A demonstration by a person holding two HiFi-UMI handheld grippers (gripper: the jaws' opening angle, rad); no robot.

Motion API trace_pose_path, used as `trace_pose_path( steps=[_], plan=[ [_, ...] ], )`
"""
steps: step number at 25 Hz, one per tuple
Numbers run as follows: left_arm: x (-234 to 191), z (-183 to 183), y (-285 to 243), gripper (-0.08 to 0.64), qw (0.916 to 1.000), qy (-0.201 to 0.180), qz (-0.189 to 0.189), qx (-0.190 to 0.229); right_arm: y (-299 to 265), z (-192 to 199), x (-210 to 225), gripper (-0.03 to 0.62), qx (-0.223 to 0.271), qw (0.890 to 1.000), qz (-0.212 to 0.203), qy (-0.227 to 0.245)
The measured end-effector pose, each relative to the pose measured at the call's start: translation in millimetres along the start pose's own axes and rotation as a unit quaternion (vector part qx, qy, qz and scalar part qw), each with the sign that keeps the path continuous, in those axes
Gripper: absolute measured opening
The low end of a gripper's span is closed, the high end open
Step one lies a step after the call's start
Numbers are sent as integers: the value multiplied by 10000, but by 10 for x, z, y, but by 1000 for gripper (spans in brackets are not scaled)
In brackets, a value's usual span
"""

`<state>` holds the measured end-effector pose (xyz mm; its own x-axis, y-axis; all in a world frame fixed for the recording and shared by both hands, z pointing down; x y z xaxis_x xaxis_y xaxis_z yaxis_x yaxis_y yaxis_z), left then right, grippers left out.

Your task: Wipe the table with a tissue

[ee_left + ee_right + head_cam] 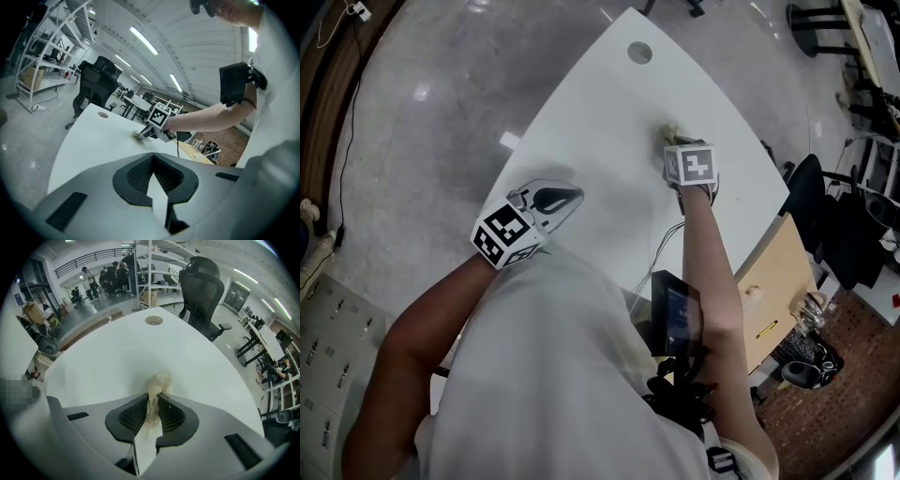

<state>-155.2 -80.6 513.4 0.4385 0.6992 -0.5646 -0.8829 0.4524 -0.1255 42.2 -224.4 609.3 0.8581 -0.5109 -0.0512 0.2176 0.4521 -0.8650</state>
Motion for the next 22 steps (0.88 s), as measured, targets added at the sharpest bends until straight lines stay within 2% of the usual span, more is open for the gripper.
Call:
trace_pose_path(
  steps=[6,13,15,18,20,22],
  plan=[
    [-23,-39,47,6,10000,-23,31,48,-31,-104,-305,61,43,9991,-115,-418],
    [-21,-32,151,6,10000,-69,25,38,-75,-205,-842,61,281,9972,-693,73],
    [14,-31,171,6,9999,-92,43,34,-33,-143,-957,61,216,9955,-912,104],
    [76,-12,206,6,9999,-144,90,-2,25,-33,-1266,60,247,9840,-1760,99],
    [122,7,230,6,9998,-181,126,-32,128,33,-1472,61,466,9737,-2217,-233],
    [169,29,245,6,9996,-219,167,-76,282,70,-1593,61,888,9622,-2449,-791]
  ],
)
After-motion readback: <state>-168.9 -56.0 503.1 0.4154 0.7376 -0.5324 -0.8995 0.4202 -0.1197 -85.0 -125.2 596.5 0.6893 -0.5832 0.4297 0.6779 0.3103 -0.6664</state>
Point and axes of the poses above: the fingertips, and each gripper's own axes: y backward along the fingers, x to its right, z out of its underside, the point moved 1 cm from there along y, backward along the fingers, and after that the axes turned 15 degrees about x, right-handed, at the moved point
